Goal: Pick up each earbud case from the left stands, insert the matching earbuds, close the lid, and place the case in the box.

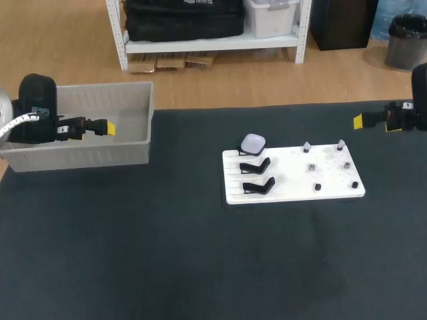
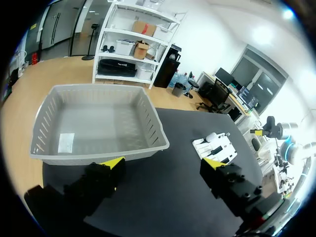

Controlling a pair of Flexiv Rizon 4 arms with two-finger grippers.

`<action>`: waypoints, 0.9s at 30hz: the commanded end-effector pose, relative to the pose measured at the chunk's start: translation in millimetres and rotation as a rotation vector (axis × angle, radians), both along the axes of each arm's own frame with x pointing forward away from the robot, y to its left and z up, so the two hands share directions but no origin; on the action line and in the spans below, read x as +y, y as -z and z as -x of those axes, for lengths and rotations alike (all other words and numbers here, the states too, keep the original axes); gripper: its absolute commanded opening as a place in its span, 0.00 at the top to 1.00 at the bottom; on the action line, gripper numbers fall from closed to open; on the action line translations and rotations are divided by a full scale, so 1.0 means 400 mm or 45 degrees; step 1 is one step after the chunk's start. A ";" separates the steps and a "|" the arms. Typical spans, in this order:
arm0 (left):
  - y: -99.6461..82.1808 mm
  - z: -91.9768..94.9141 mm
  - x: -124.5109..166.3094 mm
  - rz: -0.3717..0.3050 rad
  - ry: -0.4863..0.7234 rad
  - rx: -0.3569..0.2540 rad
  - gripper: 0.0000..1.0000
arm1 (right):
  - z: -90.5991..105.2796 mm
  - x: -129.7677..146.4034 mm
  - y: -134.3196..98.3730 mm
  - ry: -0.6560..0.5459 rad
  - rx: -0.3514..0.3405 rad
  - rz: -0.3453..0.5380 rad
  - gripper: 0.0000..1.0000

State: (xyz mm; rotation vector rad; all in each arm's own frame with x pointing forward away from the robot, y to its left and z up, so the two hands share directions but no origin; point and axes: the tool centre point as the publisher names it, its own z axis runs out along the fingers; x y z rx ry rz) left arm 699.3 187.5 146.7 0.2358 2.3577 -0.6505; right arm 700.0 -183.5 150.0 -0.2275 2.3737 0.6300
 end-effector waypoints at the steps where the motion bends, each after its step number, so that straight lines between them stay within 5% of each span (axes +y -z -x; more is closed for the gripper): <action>1: -0.007 -0.002 -0.006 -0.016 -0.008 0.015 0.00 | -0.001 -0.001 0.001 -0.003 0.000 -0.002 0.00; 14: -0.007 -0.002 -0.006 -0.016 -0.008 0.015 0.00 | -0.001 -0.001 0.001 -0.003 0.000 -0.002 0.00; 19: -0.025 -0.011 -0.040 0.092 0.468 -0.472 0.00 | -0.001 -0.001 0.001 -0.003 0.000 -0.002 0.00; 21: -0.028 -0.014 -0.046 0.116 0.592 -0.609 0.00 | -0.001 -0.001 0.001 -0.003 0.000 -0.002 0.00; 27: -0.043 -0.027 -0.093 0.083 0.886 -0.795 0.00 | -0.001 -0.001 0.001 -0.003 0.000 -0.002 0.00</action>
